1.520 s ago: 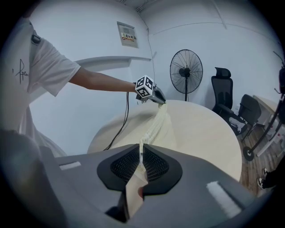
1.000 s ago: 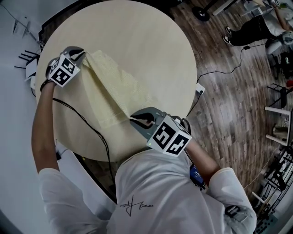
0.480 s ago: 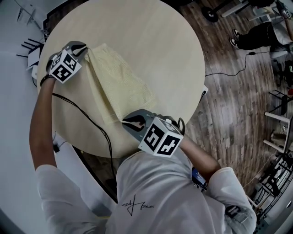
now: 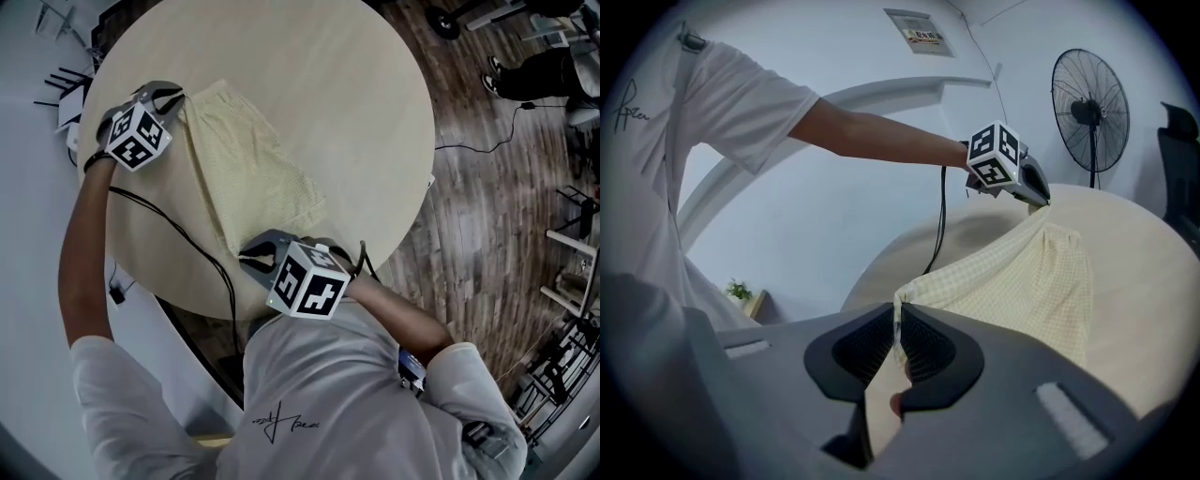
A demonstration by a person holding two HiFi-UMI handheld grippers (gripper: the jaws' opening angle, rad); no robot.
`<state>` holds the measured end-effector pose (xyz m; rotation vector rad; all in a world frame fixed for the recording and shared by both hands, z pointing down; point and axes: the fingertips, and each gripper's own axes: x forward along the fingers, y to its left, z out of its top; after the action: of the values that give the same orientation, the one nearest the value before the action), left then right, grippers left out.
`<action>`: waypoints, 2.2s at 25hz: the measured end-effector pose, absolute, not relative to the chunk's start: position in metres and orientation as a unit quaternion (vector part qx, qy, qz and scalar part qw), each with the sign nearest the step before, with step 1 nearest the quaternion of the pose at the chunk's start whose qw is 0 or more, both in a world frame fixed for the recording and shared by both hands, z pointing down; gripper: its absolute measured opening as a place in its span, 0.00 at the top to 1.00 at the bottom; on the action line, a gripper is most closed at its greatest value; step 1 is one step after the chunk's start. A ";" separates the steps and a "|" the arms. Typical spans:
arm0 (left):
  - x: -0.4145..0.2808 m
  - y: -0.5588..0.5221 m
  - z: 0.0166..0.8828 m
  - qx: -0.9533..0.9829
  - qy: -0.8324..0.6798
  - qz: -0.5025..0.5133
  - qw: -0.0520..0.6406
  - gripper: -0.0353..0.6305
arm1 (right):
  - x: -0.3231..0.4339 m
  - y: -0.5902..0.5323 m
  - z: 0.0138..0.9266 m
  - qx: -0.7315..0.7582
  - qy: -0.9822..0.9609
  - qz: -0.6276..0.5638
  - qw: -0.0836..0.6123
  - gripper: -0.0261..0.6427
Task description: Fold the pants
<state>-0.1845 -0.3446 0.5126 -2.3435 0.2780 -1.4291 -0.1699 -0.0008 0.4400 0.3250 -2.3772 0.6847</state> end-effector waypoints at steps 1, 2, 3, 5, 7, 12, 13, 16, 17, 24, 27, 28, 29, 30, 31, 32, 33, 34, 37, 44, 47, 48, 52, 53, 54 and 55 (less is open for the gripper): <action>-0.185 -0.345 0.515 -0.834 0.098 -0.509 0.191 0.81 | -0.173 -0.001 0.443 0.120 -0.903 0.263 0.318 0.93; -0.185 -0.345 0.517 -0.834 0.098 -0.509 0.190 0.81 | -0.176 -0.001 0.446 0.116 -0.902 0.266 0.319 0.93; -0.186 -0.345 0.521 -0.834 0.097 -0.509 0.190 0.81 | -0.179 0.000 0.449 0.113 -0.901 0.269 0.320 0.93; -0.189 -0.346 0.527 -0.834 0.094 -0.511 0.188 0.81 | -0.185 -0.002 0.456 0.108 -0.899 0.277 0.320 0.93; -0.193 -0.348 0.533 -0.833 0.092 -0.512 0.188 0.81 | -0.192 -0.004 0.463 0.105 -0.898 0.283 0.321 0.93; -0.196 -0.357 0.541 -0.834 0.091 -0.510 0.191 0.81 | -0.203 -0.012 0.474 0.100 -0.895 0.288 0.325 0.93; -0.196 -0.359 0.542 -0.834 0.091 -0.510 0.193 0.81 | -0.205 -0.014 0.476 0.100 -0.895 0.289 0.326 0.93; -0.196 -0.361 0.549 -0.833 0.088 -0.509 0.197 0.81 | -0.209 -0.016 0.484 0.098 -0.892 0.292 0.331 0.93; -0.197 -0.361 0.551 -0.834 0.088 -0.509 0.196 0.81 | -0.210 -0.016 0.487 0.096 -0.891 0.293 0.332 0.93; -0.211 -0.356 0.560 -0.840 0.093 -0.506 0.173 0.81 | -0.223 -0.011 0.507 0.077 -0.885 0.303 0.345 0.93; -0.221 -0.354 0.558 -0.843 0.097 -0.507 0.151 0.77 | -0.226 -0.008 0.514 0.068 -0.883 0.303 0.352 0.93; -0.224 -0.355 0.556 -0.843 0.098 -0.509 0.147 0.75 | -0.227 -0.008 0.516 0.065 -0.882 0.304 0.353 0.93; -0.227 -0.355 0.555 -0.842 0.100 -0.510 0.144 0.74 | -0.229 -0.007 0.518 0.063 -0.882 0.305 0.354 0.93; -0.229 -0.355 0.554 -0.841 0.101 -0.512 0.142 0.73 | -0.231 -0.006 0.519 0.060 -0.882 0.306 0.354 0.93; -0.232 -0.354 0.553 -0.839 0.101 -0.515 0.141 0.73 | -0.233 -0.006 0.519 0.056 -0.881 0.306 0.355 0.93; -0.236 -0.354 0.552 -0.838 0.102 -0.517 0.140 0.72 | -0.235 -0.004 0.521 0.052 -0.880 0.307 0.358 0.93; -0.241 -0.353 0.552 -0.837 0.102 -0.520 0.136 0.71 | -0.237 -0.003 0.523 0.048 -0.878 0.308 0.362 0.93; -0.245 -0.351 0.553 -0.836 0.102 -0.524 0.131 0.69 | -0.237 -0.001 0.526 0.043 -0.876 0.309 0.367 0.93; -0.257 -0.346 0.554 -0.832 0.104 -0.532 0.115 0.65 | -0.236 0.010 0.531 0.022 -0.872 0.315 0.374 0.92; -0.273 -0.331 0.539 -0.838 0.126 -0.524 0.090 0.50 | -0.234 0.021 0.519 0.012 -0.876 0.324 0.356 0.83; -0.275 -0.326 0.526 -0.847 0.143 -0.507 0.078 0.49 | -0.232 0.016 0.513 0.026 -0.881 0.320 0.347 0.83; -0.276 -0.324 0.521 -0.849 0.149 -0.502 0.075 0.49 | -0.231 0.013 0.510 0.033 -0.883 0.319 0.343 0.83; -0.278 -0.319 0.504 -0.855 0.177 -0.482 0.072 0.50 | -0.223 0.001 0.499 0.066 -0.889 0.312 0.328 0.83; -0.278 -0.319 0.499 -0.857 0.188 -0.474 0.075 0.50 | -0.221 -0.002 0.497 0.073 -0.891 0.310 0.324 0.83; -0.277 -0.318 0.494 -0.858 0.198 -0.467 0.080 0.50 | -0.220 -0.004 0.494 0.081 -0.893 0.307 0.319 0.83; -0.277 -0.317 0.488 -0.860 0.208 -0.459 0.084 0.50 | -0.218 -0.006 0.490 0.091 -0.896 0.303 0.312 0.83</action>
<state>-0.2766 -0.3169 0.4881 -2.5641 0.6197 -1.3702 -0.2180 -0.0060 0.4903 0.2398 -2.3629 0.8005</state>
